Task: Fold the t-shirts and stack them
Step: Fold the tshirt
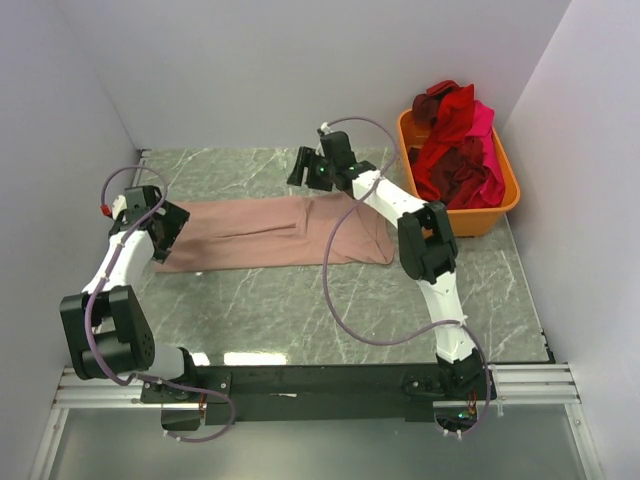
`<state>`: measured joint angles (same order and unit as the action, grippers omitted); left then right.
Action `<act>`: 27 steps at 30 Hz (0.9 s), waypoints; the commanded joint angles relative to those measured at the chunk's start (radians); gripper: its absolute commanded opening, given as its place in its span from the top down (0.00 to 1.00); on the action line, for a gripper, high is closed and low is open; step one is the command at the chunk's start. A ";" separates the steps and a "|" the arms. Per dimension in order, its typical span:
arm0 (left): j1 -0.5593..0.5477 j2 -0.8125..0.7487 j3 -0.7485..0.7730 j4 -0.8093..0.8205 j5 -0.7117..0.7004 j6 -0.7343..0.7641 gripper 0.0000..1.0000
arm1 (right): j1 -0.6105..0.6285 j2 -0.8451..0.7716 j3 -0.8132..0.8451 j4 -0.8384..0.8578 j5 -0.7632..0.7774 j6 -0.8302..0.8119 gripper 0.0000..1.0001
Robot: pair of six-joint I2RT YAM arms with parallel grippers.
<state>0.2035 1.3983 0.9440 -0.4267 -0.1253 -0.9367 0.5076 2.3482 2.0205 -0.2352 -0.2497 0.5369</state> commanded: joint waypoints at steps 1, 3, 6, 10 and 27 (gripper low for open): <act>-0.001 0.022 0.064 0.066 0.075 0.027 0.01 | 0.006 -0.224 -0.158 -0.016 0.090 -0.049 0.24; -0.019 0.048 0.088 0.083 0.108 0.039 0.01 | 0.005 -0.301 -0.327 -0.018 0.107 -0.051 0.24; -0.045 0.157 0.168 0.082 0.130 0.093 0.01 | 0.003 -0.441 -0.583 0.000 0.099 -0.026 0.24; -0.076 0.290 0.292 0.071 0.116 0.136 0.01 | 0.005 -0.546 -0.795 0.005 0.093 0.005 0.24; -0.179 0.268 -0.069 0.083 0.199 0.047 0.00 | -0.055 -0.198 -0.460 -0.275 0.170 -0.072 0.24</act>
<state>0.0910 1.7378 1.0210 -0.2455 0.0372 -0.8204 0.4805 2.0369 1.4380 -0.4175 -0.1154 0.5079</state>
